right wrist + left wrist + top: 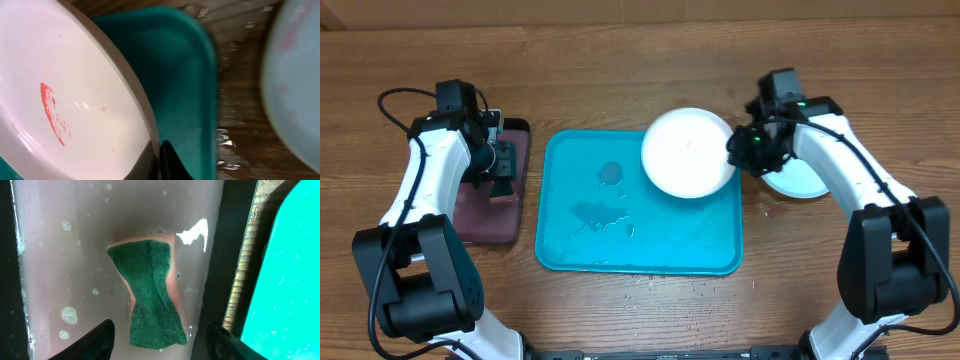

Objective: Clean dirty plates on tray and stack at the side
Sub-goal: 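Release the plate and grip the white plate rim with the right gripper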

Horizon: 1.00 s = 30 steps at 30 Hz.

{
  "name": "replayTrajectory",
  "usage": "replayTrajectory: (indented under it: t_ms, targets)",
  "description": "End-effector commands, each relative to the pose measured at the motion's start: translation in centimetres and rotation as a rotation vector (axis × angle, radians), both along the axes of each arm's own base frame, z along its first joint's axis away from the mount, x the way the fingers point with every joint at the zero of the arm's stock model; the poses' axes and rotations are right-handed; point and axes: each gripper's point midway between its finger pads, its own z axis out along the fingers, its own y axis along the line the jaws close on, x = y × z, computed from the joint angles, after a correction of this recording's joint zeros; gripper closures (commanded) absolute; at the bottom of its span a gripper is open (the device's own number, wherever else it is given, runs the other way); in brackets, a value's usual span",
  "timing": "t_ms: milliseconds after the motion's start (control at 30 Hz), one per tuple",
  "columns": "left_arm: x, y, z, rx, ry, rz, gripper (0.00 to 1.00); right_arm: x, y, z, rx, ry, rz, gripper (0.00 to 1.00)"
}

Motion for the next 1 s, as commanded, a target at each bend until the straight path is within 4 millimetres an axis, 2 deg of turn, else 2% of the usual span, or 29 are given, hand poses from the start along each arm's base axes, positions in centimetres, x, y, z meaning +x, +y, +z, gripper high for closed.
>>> replayTrajectory:
  t_ms: [0,67,167,267,333,667,967]
  targets:
    - [0.3,0.0,0.6,-0.009,-0.020,0.012,0.39,-0.5,4.3,1.8,0.063,-0.041,0.064,0.96]
    - [0.3,0.0,0.6,-0.009,-0.020,0.012,0.38,-0.8,6.2,1.5,0.042,-0.054,0.070,0.96]
    - [0.3,0.0,0.5,-0.009,-0.019,0.012,0.39,-1.2,7.8,1.0,0.019,-0.060,0.079,0.96]
    - [-0.1,0.1,-0.4,-0.008,-0.013,0.031,0.41,-1.6,10.5,0.2,0.026,-0.073,0.115,0.96]
    - [-0.3,0.0,-0.9,-0.010,-0.011,0.043,0.42,-1.6,11.2,0.0,0.029,-0.083,0.125,0.96]
    - [-1.0,1.0,-3.6,0.030,-0.038,0.154,0.46,-2.1,11.2,-2.4,-0.011,-0.023,0.093,0.96]
    - [-0.5,1.2,-4.2,0.042,-0.076,0.156,0.50,-2.2,11.2,-2.5,-0.014,-0.020,0.093,0.96]
